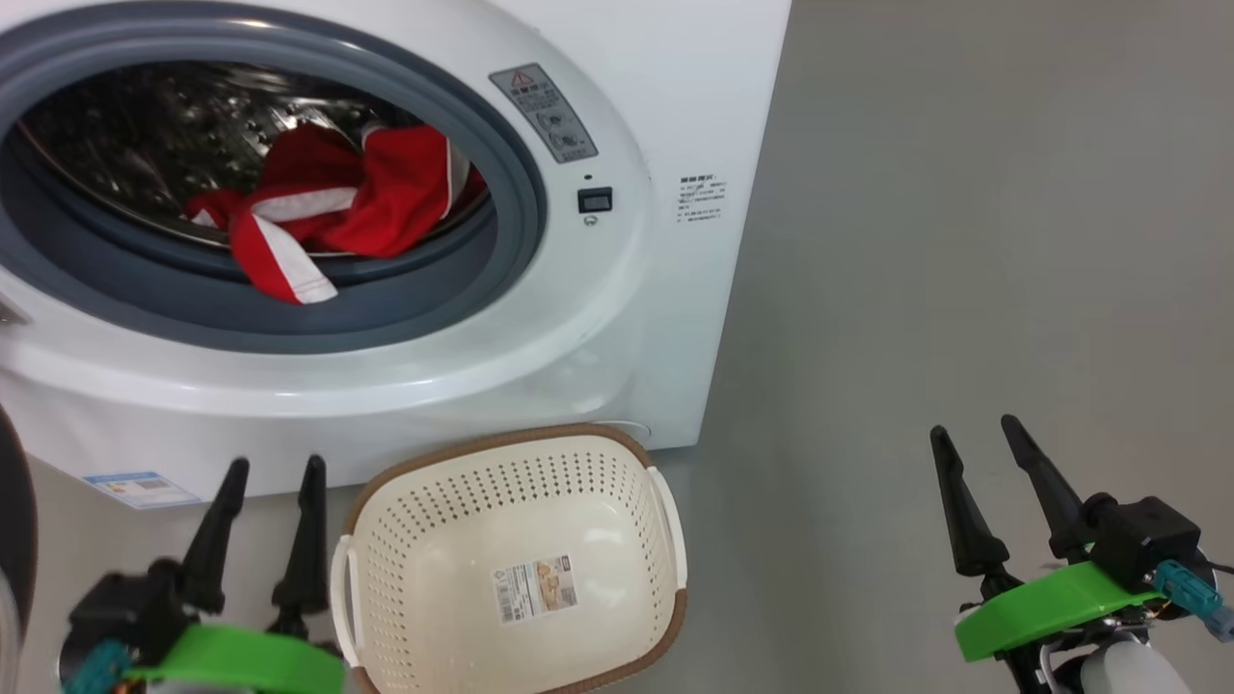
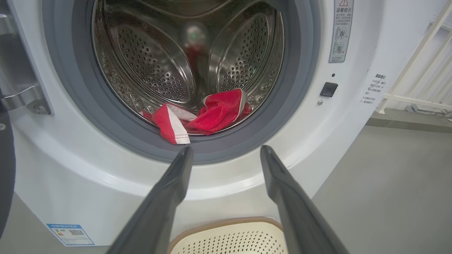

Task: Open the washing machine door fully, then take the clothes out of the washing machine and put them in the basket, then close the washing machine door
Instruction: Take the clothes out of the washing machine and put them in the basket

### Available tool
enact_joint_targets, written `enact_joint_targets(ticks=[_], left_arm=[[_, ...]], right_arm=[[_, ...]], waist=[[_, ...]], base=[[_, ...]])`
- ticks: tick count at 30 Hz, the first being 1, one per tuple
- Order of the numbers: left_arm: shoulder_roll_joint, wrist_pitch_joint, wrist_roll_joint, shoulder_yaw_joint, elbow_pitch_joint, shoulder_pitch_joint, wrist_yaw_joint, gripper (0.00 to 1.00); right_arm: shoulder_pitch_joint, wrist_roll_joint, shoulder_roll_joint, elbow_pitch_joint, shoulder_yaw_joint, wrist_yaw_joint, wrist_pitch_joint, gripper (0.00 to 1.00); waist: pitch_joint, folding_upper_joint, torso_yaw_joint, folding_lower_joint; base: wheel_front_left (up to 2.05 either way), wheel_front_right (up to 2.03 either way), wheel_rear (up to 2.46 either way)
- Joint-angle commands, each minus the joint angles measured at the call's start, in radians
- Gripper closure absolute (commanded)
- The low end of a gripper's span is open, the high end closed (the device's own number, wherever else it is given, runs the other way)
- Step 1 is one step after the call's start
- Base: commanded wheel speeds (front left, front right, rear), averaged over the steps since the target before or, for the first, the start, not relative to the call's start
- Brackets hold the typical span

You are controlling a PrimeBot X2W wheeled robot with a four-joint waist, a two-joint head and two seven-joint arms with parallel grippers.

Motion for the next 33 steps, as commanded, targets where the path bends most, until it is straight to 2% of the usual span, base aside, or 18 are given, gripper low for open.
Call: enact_joint_targets(ticks=[1, 3, 9, 21, 33], left_arm=[[0.033, -0.005, 0.014, 0.025, 0.014, -0.066, -0.006, 0.0], [0.035, -0.005, 0.018, 0.024, 0.044, -0.095, -0.006, 0.0], [0.06, -0.005, 0.032, -0.004, 0.263, -0.301, -0.006, 0.0], [0.161, 0.0, 0.023, -0.082, 0.615, -0.696, -0.006, 0.0], [0.214, -0.002, 0.025, -0.146, 0.844, -0.946, -0.005, 0.0]], right_arm=[[-0.033, -0.001, -0.006, -0.026, 0.024, 0.006, -0.009, 0.0], [-0.038, -0.001, -0.005, -0.027, 0.025, 0.006, -0.009, 0.0], [-0.069, -0.002, 0.004, -0.03, 0.026, 0.006, -0.009, 0.0], [-0.153, 0.0, 0.029, -0.046, 0.031, 0.006, -0.009, 0.0], [-0.183, 0.003, 0.039, -0.049, 0.052, 0.006, -0.009, 0.0]], waist=[[0.026, 0.0, -0.013, 0.0], [0.036, 0.0, -0.017, 0.0], [0.112, 0.0, -0.053, 0.0], [0.271, 0.0, -0.14, 0.0], [0.332, 0.0, -0.173, 0.0]], base=[[0.0, 0.0, 0.0], [0.0, 0.0, 0.0], [0.0, 0.0, 0.0], [0.0, 0.0, 0.0], [0.0, 0.0, 0.0]])
